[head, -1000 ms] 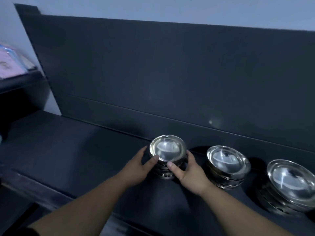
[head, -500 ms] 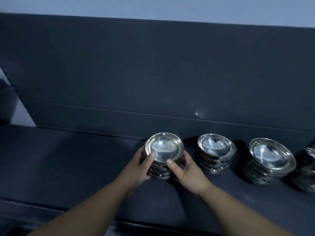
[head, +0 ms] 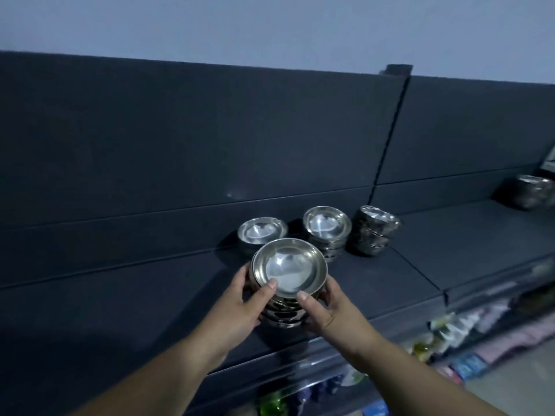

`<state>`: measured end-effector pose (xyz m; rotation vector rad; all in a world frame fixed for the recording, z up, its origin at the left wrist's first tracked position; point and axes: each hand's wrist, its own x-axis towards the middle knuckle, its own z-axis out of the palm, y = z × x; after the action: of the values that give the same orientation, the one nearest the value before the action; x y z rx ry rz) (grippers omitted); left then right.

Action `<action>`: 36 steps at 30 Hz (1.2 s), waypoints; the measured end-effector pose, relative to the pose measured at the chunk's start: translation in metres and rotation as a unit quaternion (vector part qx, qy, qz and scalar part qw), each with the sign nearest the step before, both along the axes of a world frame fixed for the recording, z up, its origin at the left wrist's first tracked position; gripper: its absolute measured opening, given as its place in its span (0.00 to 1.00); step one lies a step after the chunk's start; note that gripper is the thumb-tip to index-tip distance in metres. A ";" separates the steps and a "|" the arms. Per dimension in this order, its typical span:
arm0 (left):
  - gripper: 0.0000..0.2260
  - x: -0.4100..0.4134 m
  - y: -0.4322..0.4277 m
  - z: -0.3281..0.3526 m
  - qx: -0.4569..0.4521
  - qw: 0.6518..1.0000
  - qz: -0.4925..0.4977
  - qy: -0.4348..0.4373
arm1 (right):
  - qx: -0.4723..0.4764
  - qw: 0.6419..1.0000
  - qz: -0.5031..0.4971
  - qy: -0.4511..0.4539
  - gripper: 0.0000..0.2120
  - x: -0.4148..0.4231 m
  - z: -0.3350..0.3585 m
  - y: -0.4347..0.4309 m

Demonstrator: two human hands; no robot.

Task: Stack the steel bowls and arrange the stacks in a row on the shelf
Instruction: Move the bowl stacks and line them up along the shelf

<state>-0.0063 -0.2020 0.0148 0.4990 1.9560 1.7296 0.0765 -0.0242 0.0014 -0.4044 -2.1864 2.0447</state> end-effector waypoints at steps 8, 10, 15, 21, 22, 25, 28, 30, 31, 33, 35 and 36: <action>0.27 0.087 0.157 0.012 0.021 0.992 -0.126 -0.007 | -0.033 0.992 -0.121 0.008 0.39 0.124 0.001 0.128; 0.17 0.119 0.207 0.012 0.024 0.989 -0.148 -0.017 | -0.032 0.987 -0.159 0.008 0.39 0.162 0.001 0.170; 0.23 0.206 0.334 0.008 0.014 0.976 -0.214 -0.029 | -0.012 0.972 -0.235 0.006 0.42 0.266 0.000 0.277; 0.40 0.286 0.452 0.001 -0.004 0.957 -0.287 -0.036 | -0.019 0.952 -0.306 -0.003 0.31 0.364 -0.001 0.373; 0.44 0.294 0.467 0.000 -0.006 0.954 -0.299 -0.038 | -0.023 0.948 -0.316 -0.003 0.27 0.374 -0.001 0.386; 0.45 0.311 0.513 0.000 -0.011 0.943 -0.330 -0.045 | -0.022 0.942 -0.335 -0.012 0.24 0.395 -0.002 0.425; 0.34 0.316 0.558 -0.004 -0.007 0.939 -0.342 -0.039 | -0.016 0.934 -0.356 -0.017 0.24 0.403 -0.003 0.462; 0.28 0.314 0.588 -0.010 -0.003 0.937 -0.347 -0.044 | -0.012 0.931 -0.363 -0.015 0.24 0.402 -0.005 0.488; 0.28 0.311 0.603 -0.012 0.000 0.936 -0.348 -0.046 | -0.010 0.931 -0.365 -0.015 0.25 0.399 -0.006 0.502; 0.29 0.300 0.634 -0.015 0.006 0.936 -0.348 -0.047 | -0.007 0.930 -0.366 -0.018 0.26 0.390 -0.007 0.532; 0.23 0.285 0.670 -0.020 0.017 0.935 -0.352 -0.045 | -0.005 0.931 -0.364 -0.018 0.25 0.375 -0.007 0.565; 0.21 0.276 0.689 -0.021 0.027 0.935 -0.352 -0.045 | -0.004 0.932 -0.363 -0.015 0.24 0.365 -0.006 0.582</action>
<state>0.2695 0.4866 -0.0060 0.9770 1.4094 1.3058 0.4419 0.5580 -0.0045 -1.0607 -1.6612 1.6227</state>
